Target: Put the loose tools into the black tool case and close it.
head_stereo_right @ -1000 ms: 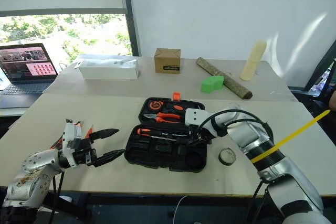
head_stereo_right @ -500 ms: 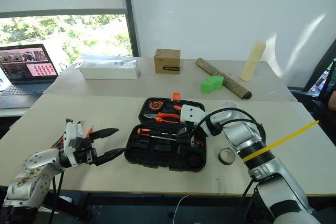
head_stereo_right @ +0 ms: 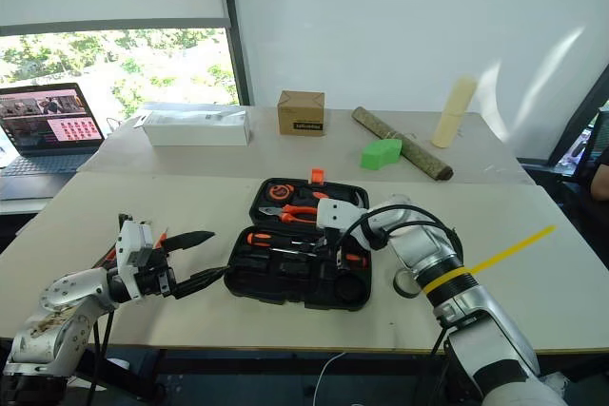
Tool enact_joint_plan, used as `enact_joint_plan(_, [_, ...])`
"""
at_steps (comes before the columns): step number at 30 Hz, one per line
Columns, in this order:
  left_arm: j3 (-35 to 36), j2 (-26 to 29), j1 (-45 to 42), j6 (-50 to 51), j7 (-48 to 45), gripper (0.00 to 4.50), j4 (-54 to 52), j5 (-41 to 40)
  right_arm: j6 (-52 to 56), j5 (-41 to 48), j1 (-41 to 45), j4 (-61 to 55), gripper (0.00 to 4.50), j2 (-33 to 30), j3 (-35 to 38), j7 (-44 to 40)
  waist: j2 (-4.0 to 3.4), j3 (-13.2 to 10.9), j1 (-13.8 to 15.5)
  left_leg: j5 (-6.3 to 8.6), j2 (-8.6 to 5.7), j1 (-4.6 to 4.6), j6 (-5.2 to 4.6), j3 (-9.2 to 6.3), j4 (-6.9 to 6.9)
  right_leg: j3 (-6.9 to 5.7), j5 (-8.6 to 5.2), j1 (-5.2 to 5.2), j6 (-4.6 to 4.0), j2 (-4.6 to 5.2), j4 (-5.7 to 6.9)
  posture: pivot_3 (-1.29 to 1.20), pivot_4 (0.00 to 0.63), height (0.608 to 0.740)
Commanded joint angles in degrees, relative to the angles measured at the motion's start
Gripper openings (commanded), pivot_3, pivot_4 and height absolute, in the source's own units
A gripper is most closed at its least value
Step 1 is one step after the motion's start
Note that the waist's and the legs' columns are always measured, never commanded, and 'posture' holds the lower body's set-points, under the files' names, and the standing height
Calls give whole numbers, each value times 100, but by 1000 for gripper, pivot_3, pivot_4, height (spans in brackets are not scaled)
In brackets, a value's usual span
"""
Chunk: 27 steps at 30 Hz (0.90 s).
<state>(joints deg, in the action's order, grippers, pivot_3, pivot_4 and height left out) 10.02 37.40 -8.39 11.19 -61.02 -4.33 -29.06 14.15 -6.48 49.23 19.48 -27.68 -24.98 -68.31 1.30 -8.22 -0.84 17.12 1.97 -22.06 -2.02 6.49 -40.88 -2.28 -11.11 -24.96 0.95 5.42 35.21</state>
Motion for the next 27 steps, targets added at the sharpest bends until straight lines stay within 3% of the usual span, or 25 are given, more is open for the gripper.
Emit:
enact_joint_plan(1, [73,66,43,-86,78,4500,-140,77,-160,-45,-163,72,31,136,-7,181,0,0,0,-1,1,1,2,0,1,0,0,0,-1,0,2,0,150,740])
enact_joint_plan(4, [343,47,197,-227,164,4500,-86,32,-900,581,-222,-141,31,214,741,347,0,-1,-6,-3,1,-2,6,0,3,0,2,-6,-6,-2,5,0,150,740])
enact_joint_plan(7, [879,60,585,-349,360,4500,-68,-74,-613,1771,-694,-1084,745,11,1590,-142,-2,-3,-7,-6,6,-19,10,-2,10,1,2,-24,-8,-2,2,0,150,740])
enact_joint_plan(12, [2062,-246,1819,-579,955,4500,-161,-118,-777,2842,-2189,-2518,2519,-312,2850,100,1,0,12,3,18,-27,-1,-7,19,-8,2,-19,-6,2,-8,0,150,740])
enact_joint_plan(17, [2950,-627,2591,-682,1612,4500,-39,-164,-1520,3379,-3672,-3153,4311,-325,3687,50,3,0,56,30,13,-23,-17,0,23,-10,-5,-13,5,14,-26,0,150,740])
enact_joint_plan(22, [2943,-730,2860,-80,2018,4500,-269,-277,-1781,3615,-4663,-3124,4460,-575,4156,-108,4,-2,101,58,4,8,-65,6,17,-4,-7,3,5,29,-23,0,150,740])
enact_joint_plan(27, [2454,-255,2066,1528,2732,4500,-925,-664,-1759,3720,-4627,-3169,4460,-673,4142,24,13,-7,151,18,13,35,-31,1,13,-3,-25,20,-17,21,-10,0,150,740])
